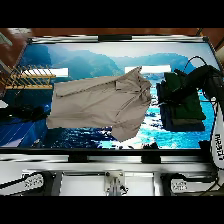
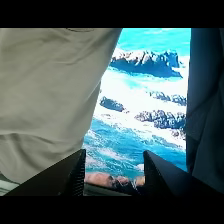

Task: Fold the shirts.

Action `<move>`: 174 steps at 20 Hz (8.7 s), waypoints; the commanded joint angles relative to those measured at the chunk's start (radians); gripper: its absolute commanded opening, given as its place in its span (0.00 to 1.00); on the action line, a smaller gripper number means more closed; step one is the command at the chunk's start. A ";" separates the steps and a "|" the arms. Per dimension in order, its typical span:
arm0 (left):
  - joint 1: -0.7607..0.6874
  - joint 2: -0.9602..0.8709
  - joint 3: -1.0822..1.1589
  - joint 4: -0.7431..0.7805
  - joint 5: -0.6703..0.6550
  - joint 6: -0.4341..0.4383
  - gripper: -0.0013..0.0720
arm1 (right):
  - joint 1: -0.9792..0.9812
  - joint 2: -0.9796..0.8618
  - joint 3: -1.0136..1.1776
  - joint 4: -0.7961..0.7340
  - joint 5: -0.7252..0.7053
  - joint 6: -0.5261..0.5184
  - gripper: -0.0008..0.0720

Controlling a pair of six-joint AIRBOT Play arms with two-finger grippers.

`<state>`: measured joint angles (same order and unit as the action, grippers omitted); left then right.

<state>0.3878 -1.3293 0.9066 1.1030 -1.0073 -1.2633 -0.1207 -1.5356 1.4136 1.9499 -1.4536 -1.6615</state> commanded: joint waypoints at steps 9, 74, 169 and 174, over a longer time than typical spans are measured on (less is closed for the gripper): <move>0.136 -0.005 0.076 0.078 -0.280 -0.002 0.75 | 0.000 0.001 0.000 0.005 -0.002 0.000 0.69; 0.107 0.556 1.002 -0.432 0.116 0.169 0.06 | 0.149 0.686 0.453 0.101 0.606 -0.179 0.08; 0.015 -0.093 -0.090 -0.005 -0.251 0.064 0.65 | -0.174 0.225 -0.214 -0.119 -0.064 0.011 0.79; -0.020 -0.108 -0.089 -0.040 -0.249 0.048 0.07 | -0.150 0.307 -0.473 0.007 0.006 -0.034 0.79</move>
<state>0.3866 -1.4307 0.8169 1.0836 -1.2594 -1.2030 -0.2886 -1.2728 1.0683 1.8763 -1.4902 -1.6646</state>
